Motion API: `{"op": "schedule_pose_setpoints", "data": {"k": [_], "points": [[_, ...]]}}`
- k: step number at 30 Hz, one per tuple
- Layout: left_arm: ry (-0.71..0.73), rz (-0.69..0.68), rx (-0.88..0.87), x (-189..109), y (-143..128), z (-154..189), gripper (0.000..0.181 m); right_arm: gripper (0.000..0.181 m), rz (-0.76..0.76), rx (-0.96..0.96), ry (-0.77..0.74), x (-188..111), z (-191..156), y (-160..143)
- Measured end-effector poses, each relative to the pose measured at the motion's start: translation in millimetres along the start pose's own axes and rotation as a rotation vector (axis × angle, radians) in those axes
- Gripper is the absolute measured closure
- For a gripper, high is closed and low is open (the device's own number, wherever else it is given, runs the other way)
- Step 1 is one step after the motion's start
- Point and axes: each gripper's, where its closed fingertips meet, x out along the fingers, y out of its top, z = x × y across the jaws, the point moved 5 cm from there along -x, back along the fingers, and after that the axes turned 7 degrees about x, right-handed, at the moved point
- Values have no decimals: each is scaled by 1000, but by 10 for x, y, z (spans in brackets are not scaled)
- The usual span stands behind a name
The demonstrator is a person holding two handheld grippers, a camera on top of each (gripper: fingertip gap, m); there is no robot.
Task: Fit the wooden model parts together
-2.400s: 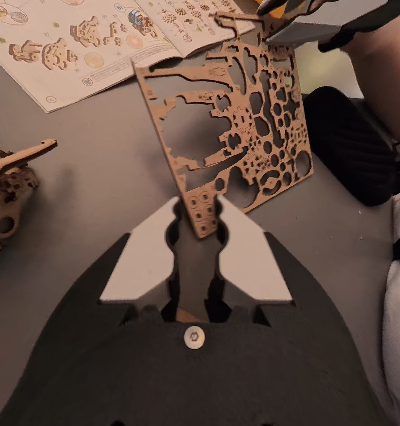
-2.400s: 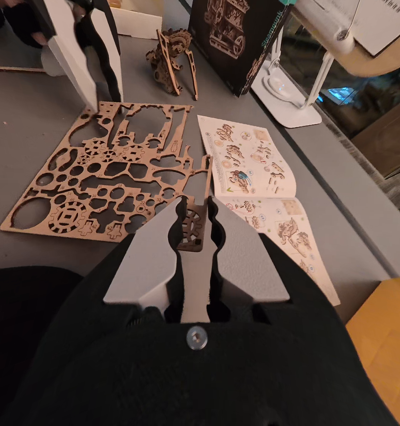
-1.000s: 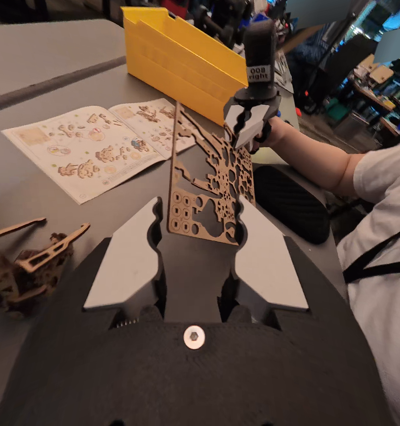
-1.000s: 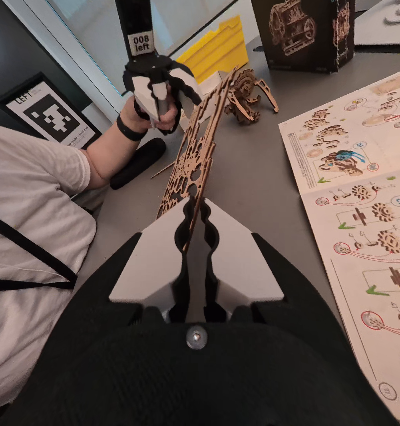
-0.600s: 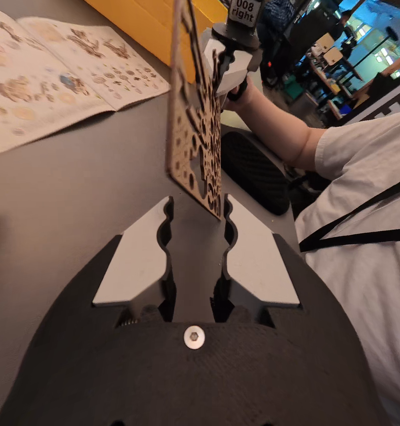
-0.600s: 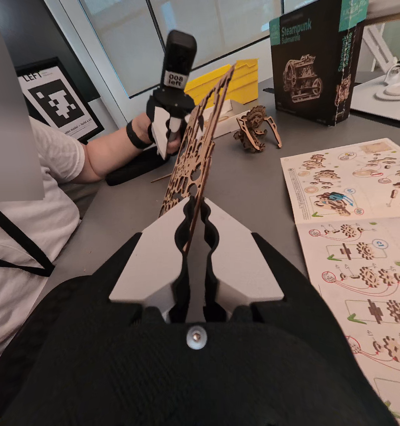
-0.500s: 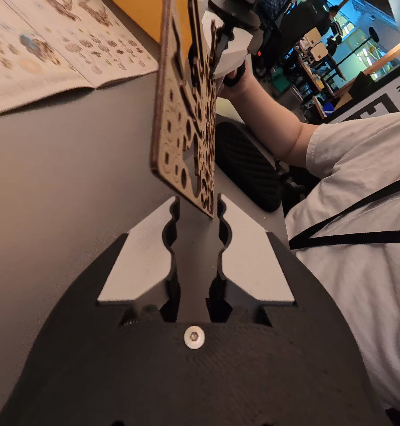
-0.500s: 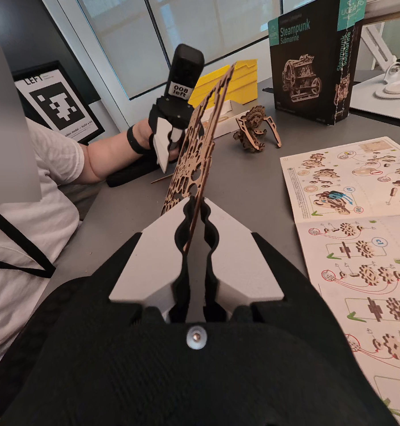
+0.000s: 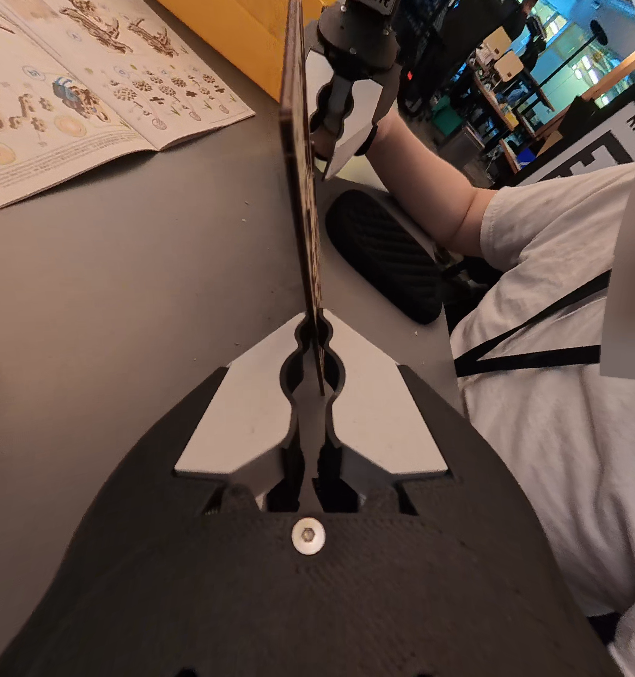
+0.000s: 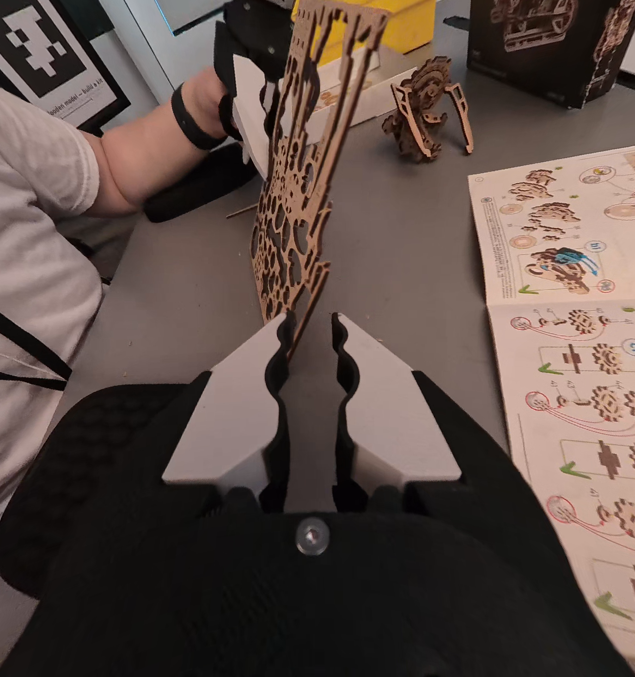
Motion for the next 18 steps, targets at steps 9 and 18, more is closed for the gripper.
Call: {"op": "schedule_pose_setpoints", "data": {"k": [9, 18], "points": [[35, 9, 79, -14, -13, -74, 178, 170, 20, 62, 1, 206, 1, -9], [130, 24, 143, 6, -41, -201, 169, 180, 44, 310, 34, 200, 114, -31]]}}
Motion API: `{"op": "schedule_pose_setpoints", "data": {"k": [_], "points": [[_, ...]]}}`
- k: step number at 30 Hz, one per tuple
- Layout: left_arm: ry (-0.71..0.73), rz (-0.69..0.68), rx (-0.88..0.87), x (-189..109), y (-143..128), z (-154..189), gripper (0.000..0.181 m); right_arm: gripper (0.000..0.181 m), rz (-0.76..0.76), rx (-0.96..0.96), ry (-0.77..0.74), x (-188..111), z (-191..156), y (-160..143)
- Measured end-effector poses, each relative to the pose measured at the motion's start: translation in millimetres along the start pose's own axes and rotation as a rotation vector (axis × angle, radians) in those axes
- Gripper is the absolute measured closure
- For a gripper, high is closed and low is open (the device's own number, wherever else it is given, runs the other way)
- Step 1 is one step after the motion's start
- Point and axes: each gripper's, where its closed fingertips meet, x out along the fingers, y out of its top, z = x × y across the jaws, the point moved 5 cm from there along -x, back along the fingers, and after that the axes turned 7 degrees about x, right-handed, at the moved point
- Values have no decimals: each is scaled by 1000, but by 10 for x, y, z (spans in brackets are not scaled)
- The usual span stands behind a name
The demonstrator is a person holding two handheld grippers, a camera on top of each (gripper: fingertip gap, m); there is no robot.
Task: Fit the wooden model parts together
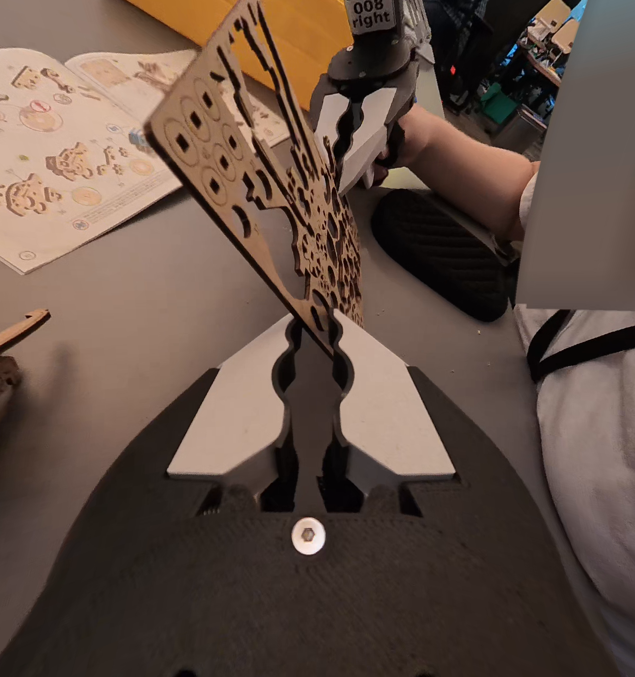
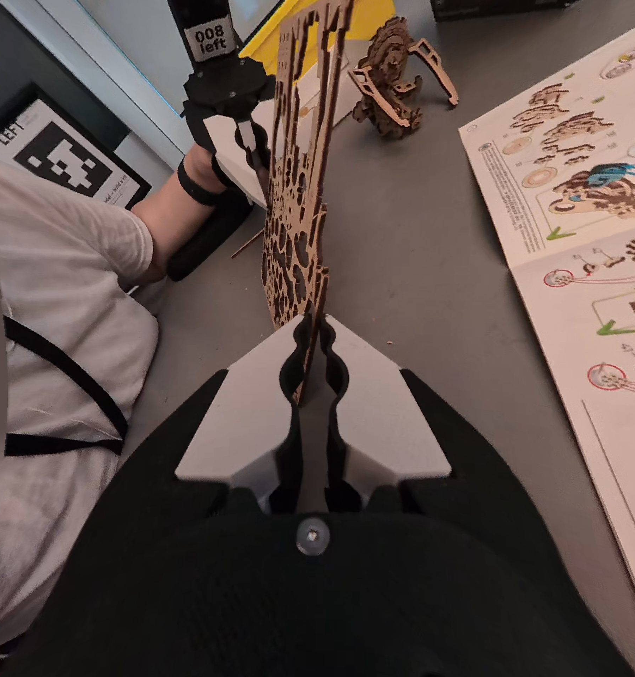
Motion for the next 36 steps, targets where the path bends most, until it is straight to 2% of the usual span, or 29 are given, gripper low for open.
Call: {"op": "schedule_pose_setpoints", "data": {"k": [6, 10, 16, 23, 36], "points": [[-14, -77, -81, 76, -110, -10, 162, 181, 37, 75, -7, -42, 75, 29], [-29, -103, -102, 138, -159, -3, 172, 181, 58, 98, 0, -61, 91, 46], [-85, -72, -207, 139, -143, -23, 177, 181, 66, 119, 5, -72, 107, 52], [-61, -58, -161, 116, -123, -36, 172, 179, 25, 152, -37, -59, 142, -2], [-27, -52, -145, 168, -151, -75, 173, 181, 60, 160, 0, -99, 129, 21]]}}
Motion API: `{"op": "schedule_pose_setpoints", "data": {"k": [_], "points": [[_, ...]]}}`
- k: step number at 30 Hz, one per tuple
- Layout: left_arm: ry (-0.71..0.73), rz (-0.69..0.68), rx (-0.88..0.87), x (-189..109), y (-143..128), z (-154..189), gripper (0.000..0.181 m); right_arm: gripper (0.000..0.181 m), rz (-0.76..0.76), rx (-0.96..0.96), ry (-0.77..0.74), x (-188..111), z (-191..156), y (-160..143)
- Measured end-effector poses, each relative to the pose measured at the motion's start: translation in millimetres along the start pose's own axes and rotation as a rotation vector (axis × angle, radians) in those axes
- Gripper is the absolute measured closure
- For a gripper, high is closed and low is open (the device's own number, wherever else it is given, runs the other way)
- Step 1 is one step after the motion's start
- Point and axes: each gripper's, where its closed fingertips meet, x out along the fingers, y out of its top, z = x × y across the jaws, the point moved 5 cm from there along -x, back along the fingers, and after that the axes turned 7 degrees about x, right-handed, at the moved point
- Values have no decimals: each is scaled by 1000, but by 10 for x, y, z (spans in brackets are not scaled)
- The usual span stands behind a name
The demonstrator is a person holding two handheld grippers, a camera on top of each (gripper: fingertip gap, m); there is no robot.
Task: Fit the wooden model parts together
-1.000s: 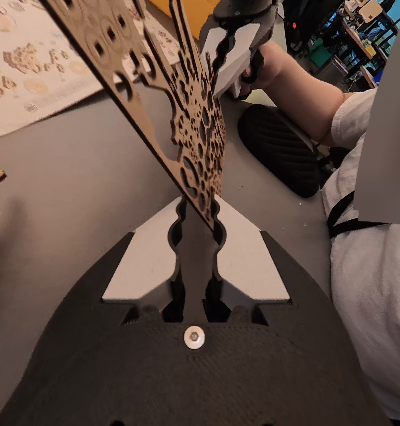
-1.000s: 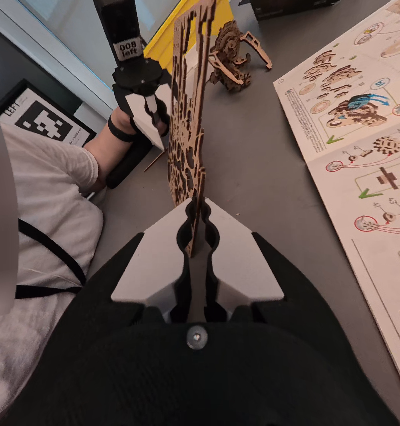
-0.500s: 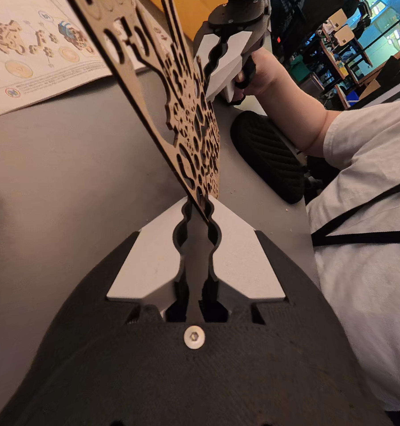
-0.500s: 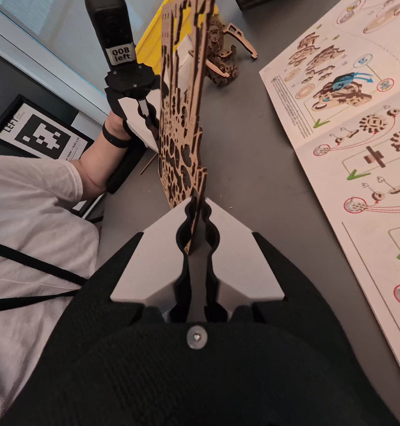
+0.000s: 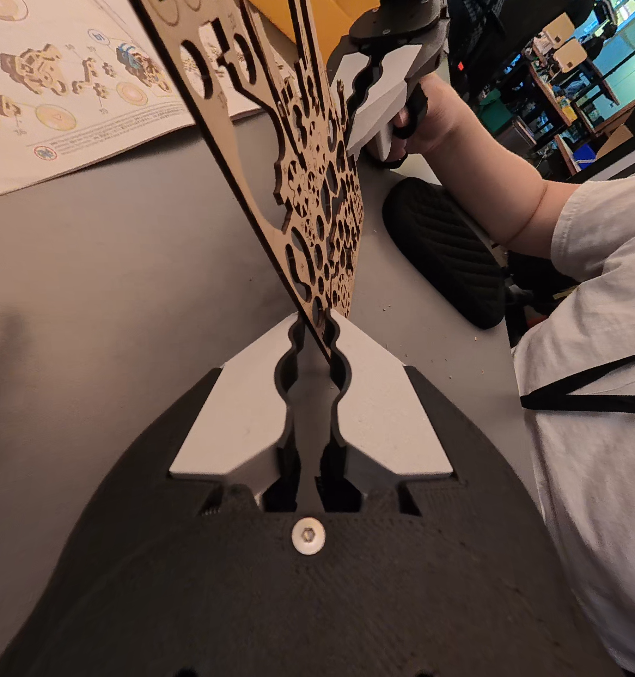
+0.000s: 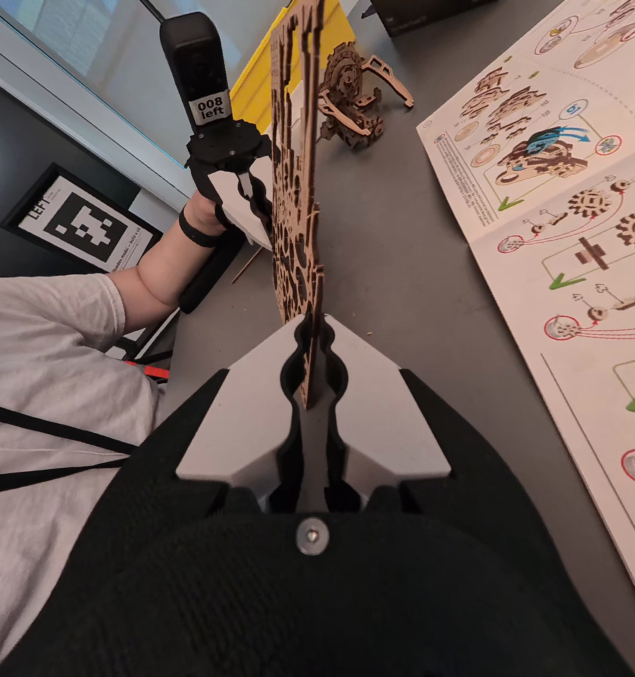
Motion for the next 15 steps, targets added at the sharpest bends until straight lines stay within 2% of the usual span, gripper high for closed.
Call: {"op": "schedule_pose_setpoints", "data": {"k": [10, 15], "points": [[-18, -32, 55, 9, -3, 44, 173, 172, -14, -6, 4, -3, 11, 11], [-26, -41, 69, 6, -7, 46, 173, 178, -29, -15, 15, -1, 1, 1]]}}
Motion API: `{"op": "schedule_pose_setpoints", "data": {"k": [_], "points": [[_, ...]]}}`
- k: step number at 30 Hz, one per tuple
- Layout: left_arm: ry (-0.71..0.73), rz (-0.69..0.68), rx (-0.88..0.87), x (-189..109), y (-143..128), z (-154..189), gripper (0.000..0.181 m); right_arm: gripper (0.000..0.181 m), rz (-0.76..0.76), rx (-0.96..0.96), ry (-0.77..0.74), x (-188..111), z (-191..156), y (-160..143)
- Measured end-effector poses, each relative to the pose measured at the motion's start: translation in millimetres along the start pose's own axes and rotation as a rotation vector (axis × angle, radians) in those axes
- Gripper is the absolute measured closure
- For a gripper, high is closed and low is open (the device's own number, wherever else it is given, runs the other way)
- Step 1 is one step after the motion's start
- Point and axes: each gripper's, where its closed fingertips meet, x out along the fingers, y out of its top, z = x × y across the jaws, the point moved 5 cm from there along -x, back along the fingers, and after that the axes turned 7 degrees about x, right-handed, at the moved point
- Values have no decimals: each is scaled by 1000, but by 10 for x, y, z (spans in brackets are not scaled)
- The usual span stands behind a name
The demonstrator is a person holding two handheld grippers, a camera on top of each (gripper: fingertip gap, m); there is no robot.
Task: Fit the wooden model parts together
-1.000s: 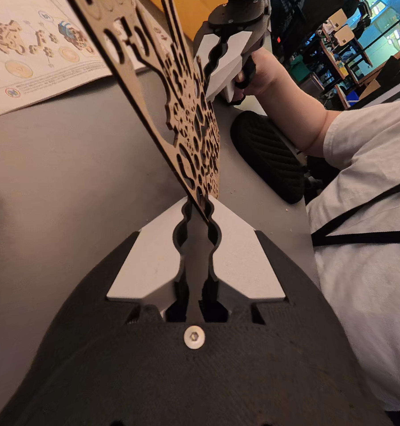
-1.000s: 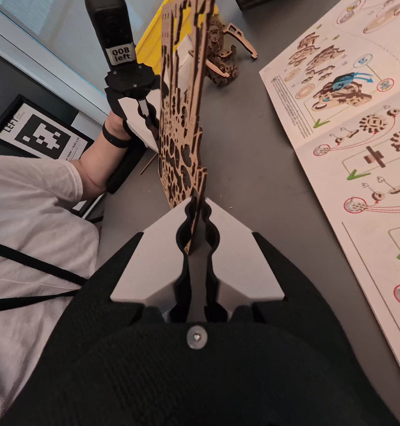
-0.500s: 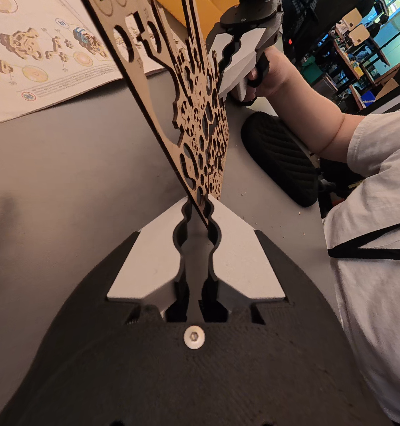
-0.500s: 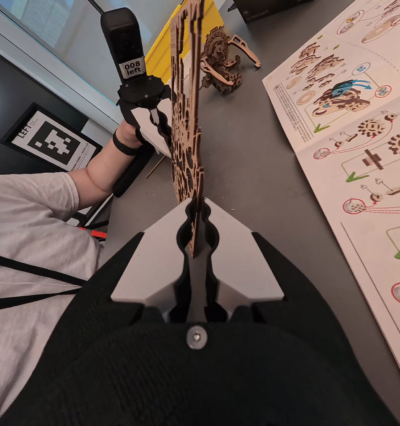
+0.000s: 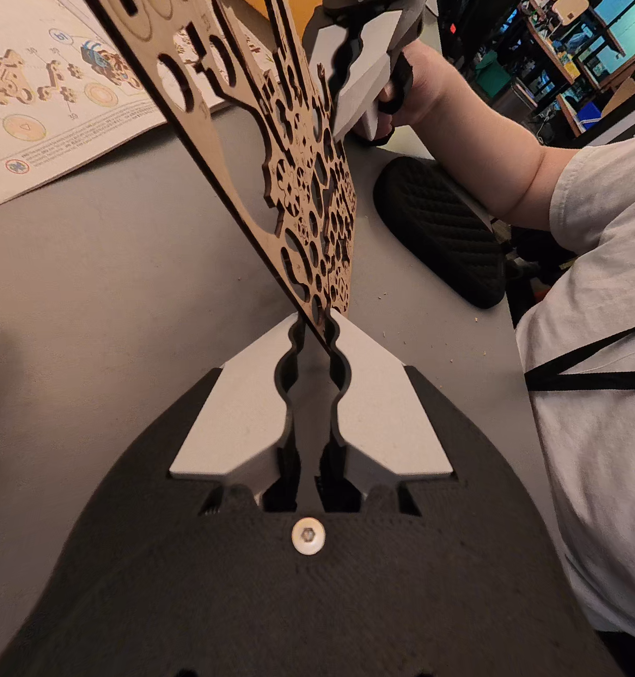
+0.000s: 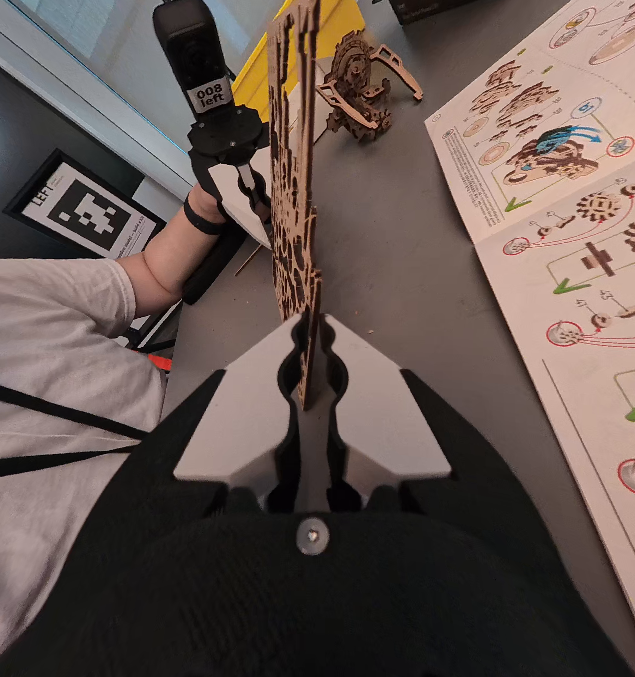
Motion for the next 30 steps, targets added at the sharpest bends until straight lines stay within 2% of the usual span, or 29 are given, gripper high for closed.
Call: {"op": "schedule_pose_setpoints", "data": {"k": [10, 15, 30], "points": [[-7, -5, 3, -5, -11, 4, 172, 180, -22, 5, 16, 8, -12, -19], [-5, -10, 7, -16, -25, -9, 172, 175, -25, 44, 4, -17, 25, -20], [6, -20, 22, -62, -45, -26, 171, 163, -249, -36, 7, 51, -48, -265]]}}
